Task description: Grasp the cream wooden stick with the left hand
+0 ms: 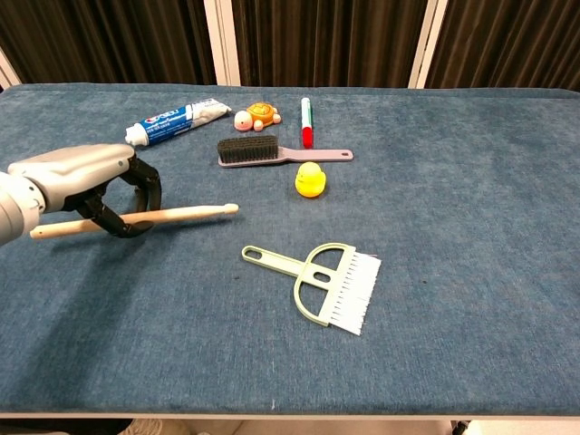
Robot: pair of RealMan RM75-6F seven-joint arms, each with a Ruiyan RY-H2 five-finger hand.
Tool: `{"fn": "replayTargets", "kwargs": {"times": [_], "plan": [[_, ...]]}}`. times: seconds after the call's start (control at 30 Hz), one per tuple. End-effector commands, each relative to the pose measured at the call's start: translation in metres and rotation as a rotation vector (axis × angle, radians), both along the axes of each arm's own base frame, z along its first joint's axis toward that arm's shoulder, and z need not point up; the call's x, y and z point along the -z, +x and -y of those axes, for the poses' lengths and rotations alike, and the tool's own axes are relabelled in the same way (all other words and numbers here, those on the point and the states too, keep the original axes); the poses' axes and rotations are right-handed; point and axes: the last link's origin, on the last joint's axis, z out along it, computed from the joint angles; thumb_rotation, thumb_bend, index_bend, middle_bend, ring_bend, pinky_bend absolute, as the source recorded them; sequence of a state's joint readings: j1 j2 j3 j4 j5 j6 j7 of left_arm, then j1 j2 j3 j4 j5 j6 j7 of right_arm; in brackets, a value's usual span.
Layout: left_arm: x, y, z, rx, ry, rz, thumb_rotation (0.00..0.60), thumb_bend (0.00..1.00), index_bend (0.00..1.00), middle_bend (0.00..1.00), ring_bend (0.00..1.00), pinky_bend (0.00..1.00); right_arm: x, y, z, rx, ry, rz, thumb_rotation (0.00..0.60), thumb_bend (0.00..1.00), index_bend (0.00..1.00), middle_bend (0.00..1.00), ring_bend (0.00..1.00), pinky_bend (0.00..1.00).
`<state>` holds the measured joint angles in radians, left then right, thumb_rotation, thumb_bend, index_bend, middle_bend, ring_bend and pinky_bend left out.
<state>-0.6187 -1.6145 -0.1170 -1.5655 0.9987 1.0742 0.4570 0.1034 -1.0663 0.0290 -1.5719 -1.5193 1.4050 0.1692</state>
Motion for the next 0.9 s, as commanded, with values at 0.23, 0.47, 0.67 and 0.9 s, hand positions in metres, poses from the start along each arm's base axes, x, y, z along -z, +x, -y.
{"fn": "replayTargets", "kwargs": {"times": [0.23, 0.47, 0.67, 0.9], "plan": [[-0.033, 0.023, 0.009, 0.114, -0.022, 0.133, 0.600, 0.43, 0.56, 0.58, 0.22, 0.10, 0.000, 0.000, 0.000, 0.002, 0.000, 0.002, 0.600, 0.29, 0.21, 0.14, 0.08, 0.00], [-0.092, 0.036, 0.001, 0.178, 0.037, 0.175, 0.600, 0.43, 0.56, 0.58, 0.22, 0.10, 0.000, 0.000, 0.000, 0.003, 0.003, -0.001, 0.600, 0.29, 0.21, 0.14, 0.09, 0.00], [-0.142, 0.043, -0.010, 0.198, 0.119, 0.185, 0.600, 0.43, 0.56, 0.58, 0.22, 0.10, 0.000, 0.000, -0.001, 0.006, 0.001, 0.001, 0.600, 0.29, 0.21, 0.14, 0.08, 0.00], [-0.188, 0.056, -0.006, 0.202, 0.126, 0.262, 0.600, 0.43, 0.56, 0.58, 0.22, 0.10, 0.000, 0.000, -0.001, 0.008, 0.002, 0.002, 0.600, 0.29, 0.21, 0.14, 0.08, 0.00]]}}
